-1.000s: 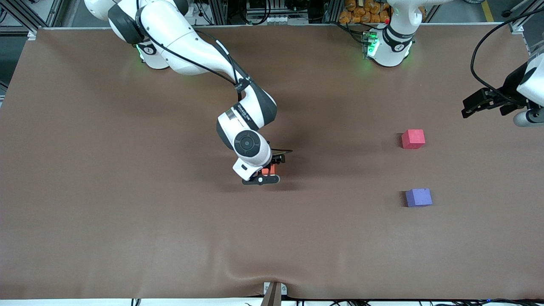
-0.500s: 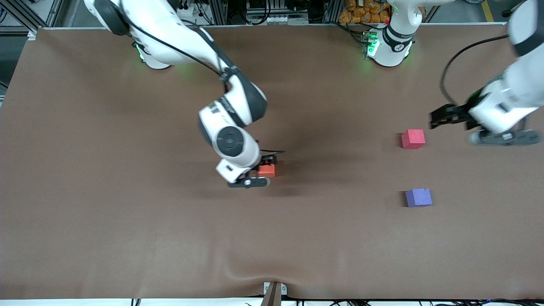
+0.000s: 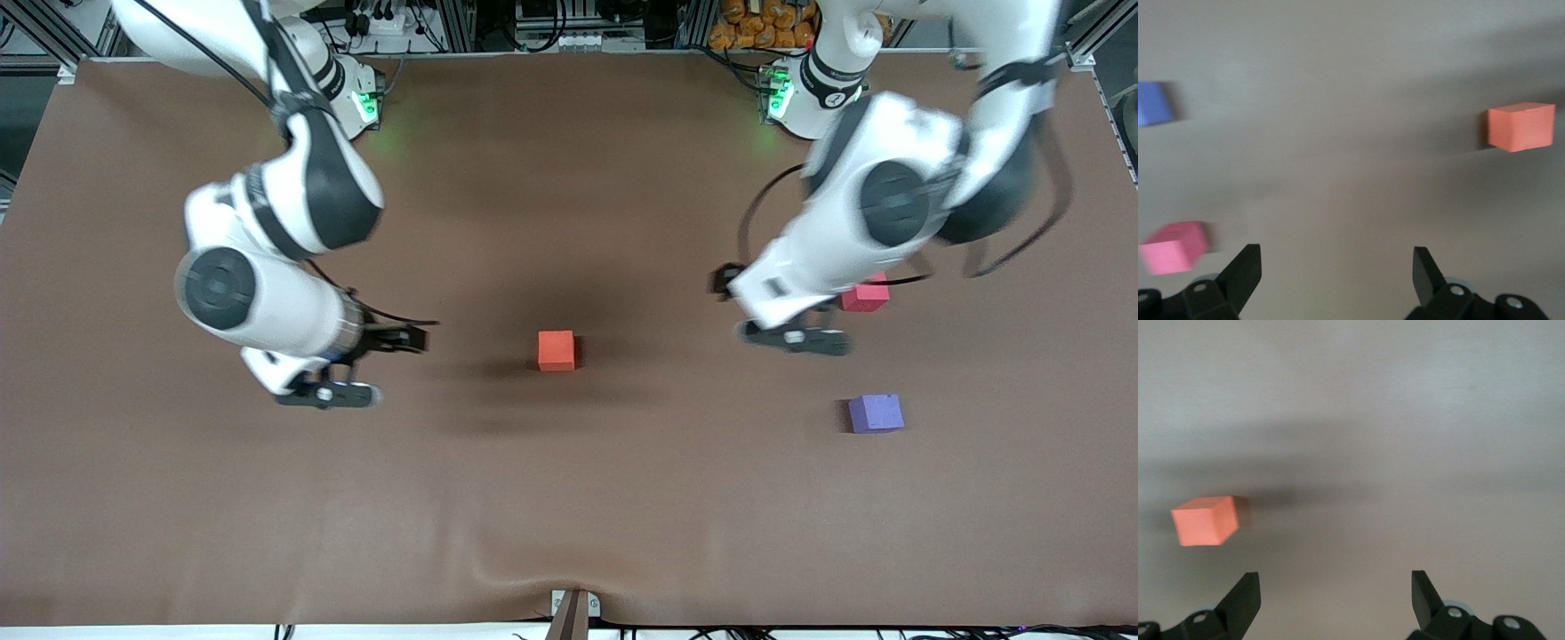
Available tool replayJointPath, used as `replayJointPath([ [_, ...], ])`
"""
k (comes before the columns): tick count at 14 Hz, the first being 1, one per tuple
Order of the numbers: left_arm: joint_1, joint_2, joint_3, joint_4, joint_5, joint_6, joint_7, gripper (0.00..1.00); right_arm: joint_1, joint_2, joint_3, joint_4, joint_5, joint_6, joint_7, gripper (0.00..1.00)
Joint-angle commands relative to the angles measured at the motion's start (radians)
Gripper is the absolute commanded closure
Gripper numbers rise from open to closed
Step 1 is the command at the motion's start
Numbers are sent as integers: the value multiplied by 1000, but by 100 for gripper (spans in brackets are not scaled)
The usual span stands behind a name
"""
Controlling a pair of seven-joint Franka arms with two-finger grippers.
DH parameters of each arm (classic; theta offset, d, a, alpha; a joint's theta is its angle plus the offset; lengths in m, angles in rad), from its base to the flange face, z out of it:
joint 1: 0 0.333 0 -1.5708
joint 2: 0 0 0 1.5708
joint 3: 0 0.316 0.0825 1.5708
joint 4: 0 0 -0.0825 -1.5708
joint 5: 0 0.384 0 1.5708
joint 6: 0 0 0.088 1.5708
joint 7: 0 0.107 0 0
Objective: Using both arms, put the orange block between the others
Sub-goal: 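Release the orange cube while the left gripper reaches toward it, then grasp the orange cube with the left gripper while the right gripper withdraws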
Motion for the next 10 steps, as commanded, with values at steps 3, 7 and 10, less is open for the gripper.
replayJointPath([
  [3, -132, 236, 15, 198, 1, 127, -242, 0, -129, -241, 17, -241, -31, -15, -160, 0],
  [7, -213, 335, 17, 201, 1, 377, -352, 0, -258, -353, 17, -234, -66, -113, -308, 0],
  [10, -285, 413, 29, 245, 1, 437, -473, 0, -290, -433, 18, -217, -179, -162, -360, 0],
])
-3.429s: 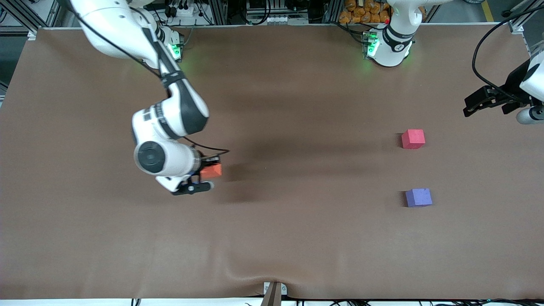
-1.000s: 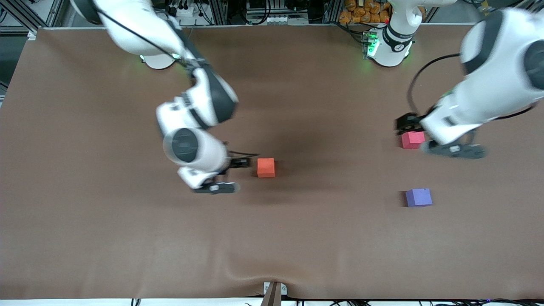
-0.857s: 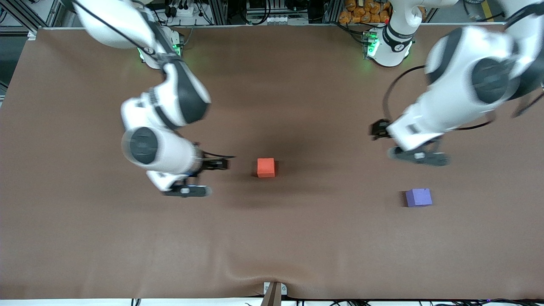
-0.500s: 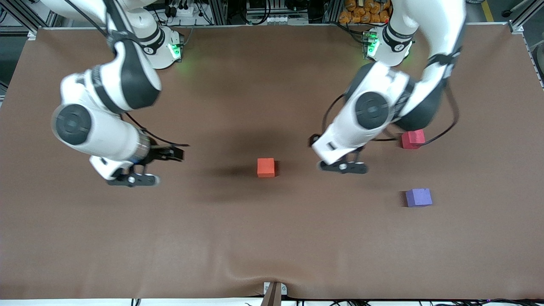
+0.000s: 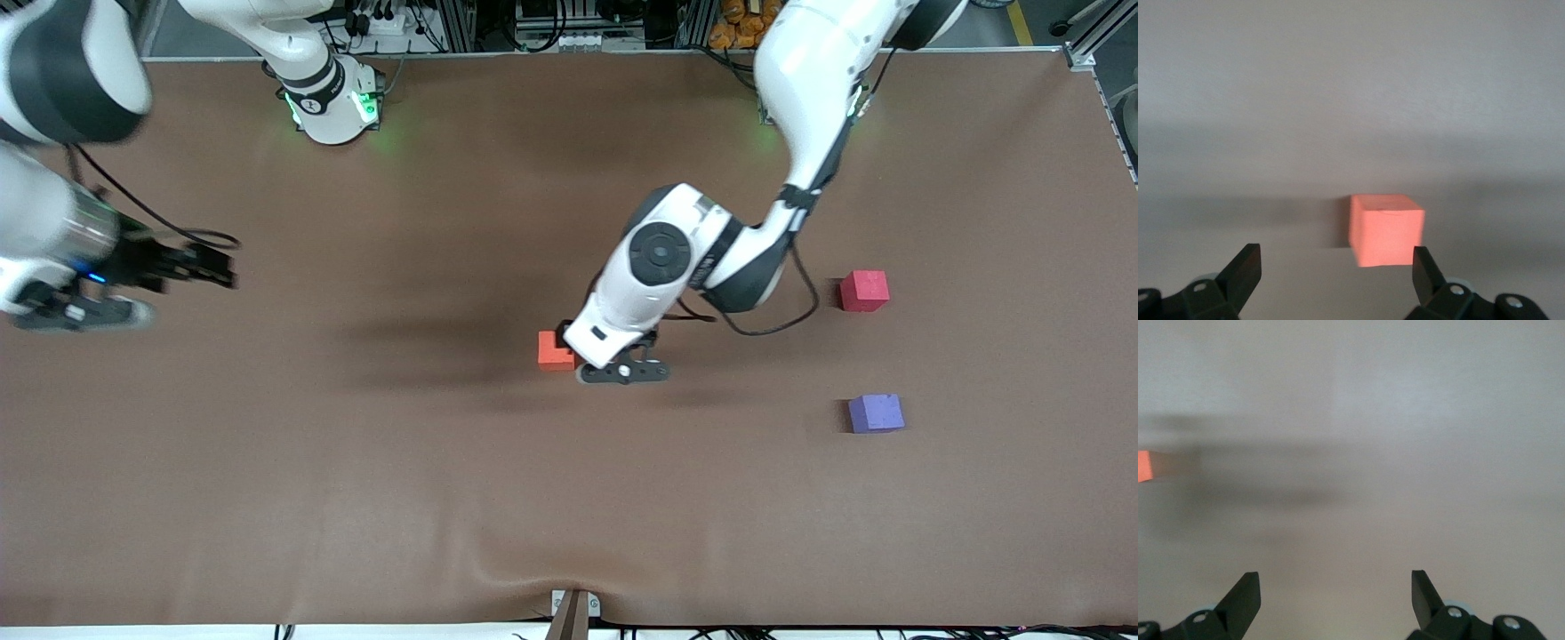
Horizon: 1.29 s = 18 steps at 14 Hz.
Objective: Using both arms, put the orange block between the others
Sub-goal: 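Grasp the orange cube with the left gripper while the right gripper withdraws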
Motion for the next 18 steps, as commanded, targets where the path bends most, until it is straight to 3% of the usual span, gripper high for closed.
replayJointPath([
  [1, -77, 75, 47, 83, 1, 21, -81, 0, -35, -86, 20, -22, -63, -37, -30, 0],
  [3, -124, 98, 90, 83, -1, 56, -91, 0, -89, -96, 20, 4, -52, -91, -31, 0],
  [10, -157, 172, 102, 89, 1, 162, -109, 0, -135, -91, 21, 32, 3, -119, -21, 0],
  [18, -180, 201, 108, 86, 1, 166, -34, 0, -150, -85, 25, 32, 6, -127, -22, 0],
])
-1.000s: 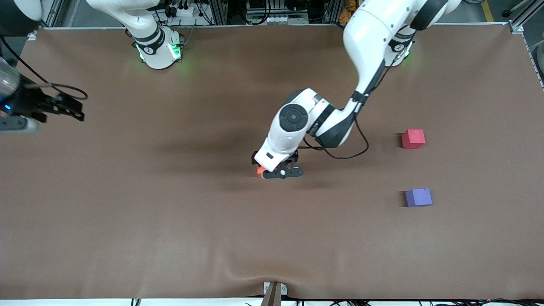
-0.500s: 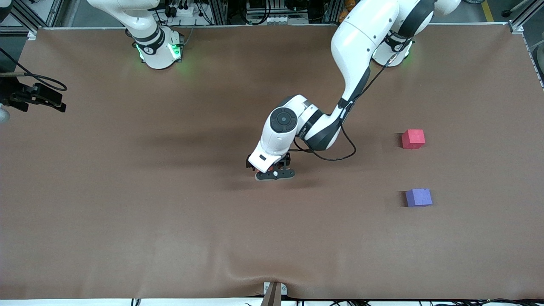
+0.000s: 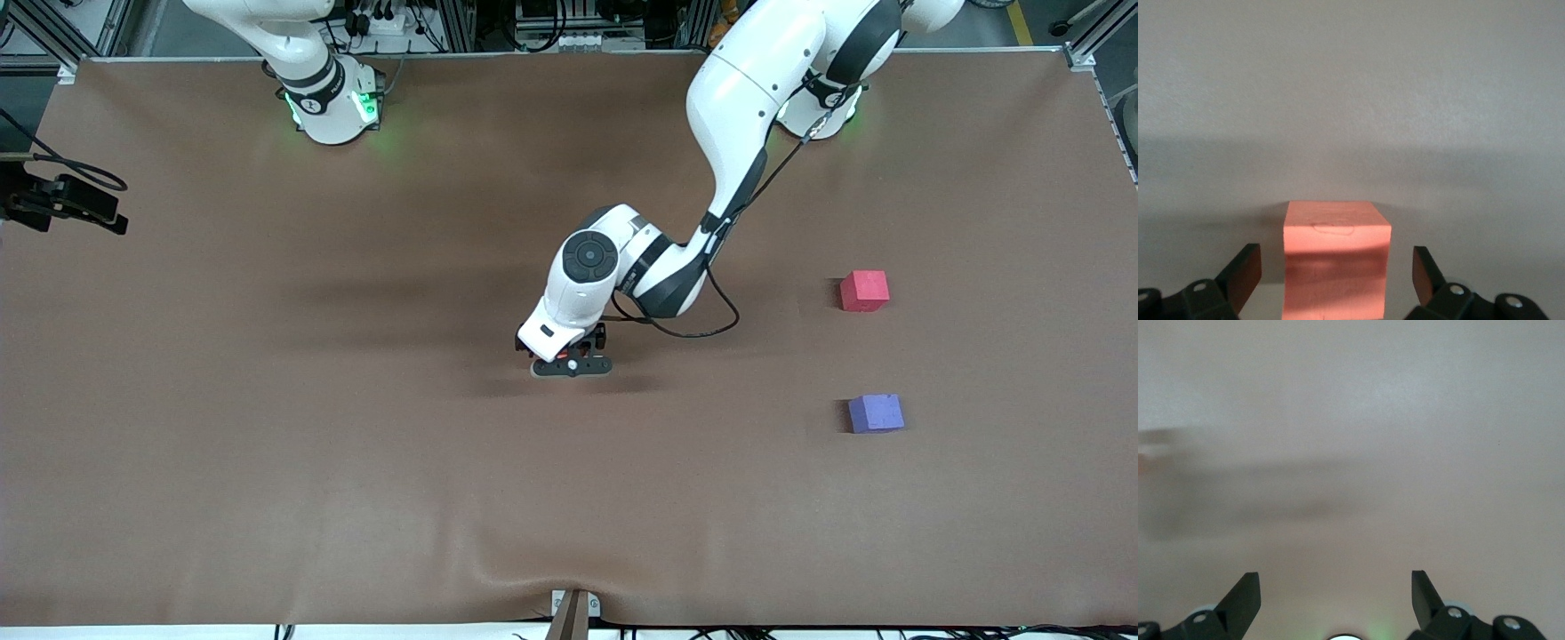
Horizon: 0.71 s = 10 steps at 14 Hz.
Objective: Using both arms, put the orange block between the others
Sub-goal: 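Carry the orange cube with the left gripper between pink and purple cubes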
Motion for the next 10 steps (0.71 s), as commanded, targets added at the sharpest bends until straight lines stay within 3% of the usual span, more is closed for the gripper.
replayJointPath([
  [1, -27, 34, 18, 32, 1, 3, 23, 0, -21, 9, 17, 19, 20, -17, 1, 0],
  [10, -19, 43, 18, 29, 1, 3, 88, 21, -23, 9, 17, 20, 20, -15, 1, 0],
])
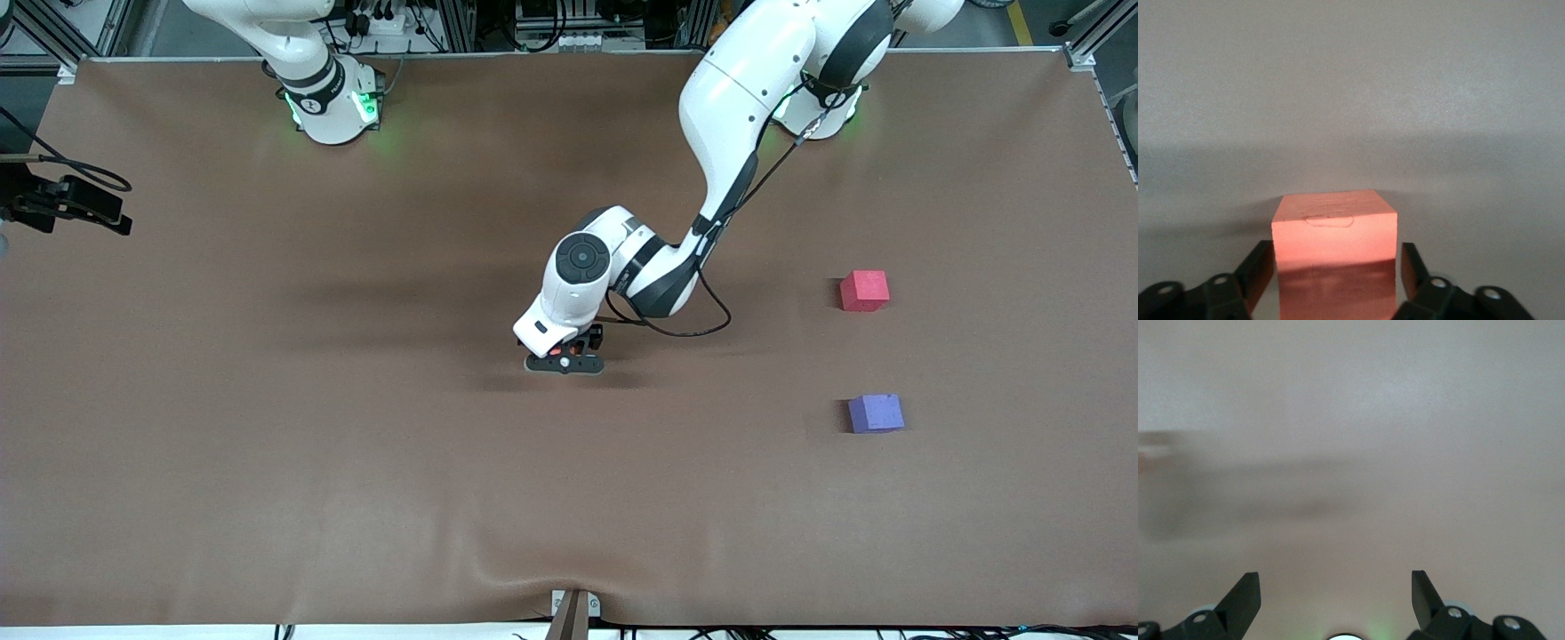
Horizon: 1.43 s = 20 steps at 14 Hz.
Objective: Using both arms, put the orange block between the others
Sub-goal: 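Carry the orange cube with the left gripper between pink and purple cubes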
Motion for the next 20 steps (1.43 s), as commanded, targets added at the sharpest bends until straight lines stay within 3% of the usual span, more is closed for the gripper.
replayJointPath([
  [1, -6, 23, 10, 29, 1, 3, 16, 27, -22, 7, 14, 20, 19, -13, 0, 0],
  [3, -6, 20, 10, 26, 1, -3, 15, 51, -21, 7, 14, 20, 19, -5, 2, 0],
  [4, -6, 17, 10, 21, 4, -5, 15, 72, -19, 7, 14, 20, 19, 1, 2, 0],
  [6, 2, -4, 11, 18, 4, -8, 15, 92, -19, 7, 14, 20, 33, 6, 2, 0],
  [8, 40, -56, 14, -2, 5, -51, 15, 94, -19, 7, 14, 20, 35, 9, 2, 0],
  [12, 153, -266, 11, -34, 4, -305, 25, 91, -16, 7, 16, 20, 35, 12, 2, 0],
  [16, 241, -446, 14, -143, 26, -413, 32, 89, -15, 7, 18, 20, 35, 21, 4, 0],
  [20, 368, -602, 11, -304, 71, -428, 125, 89, -19, 7, 18, 20, 33, 18, -10, 0],
])
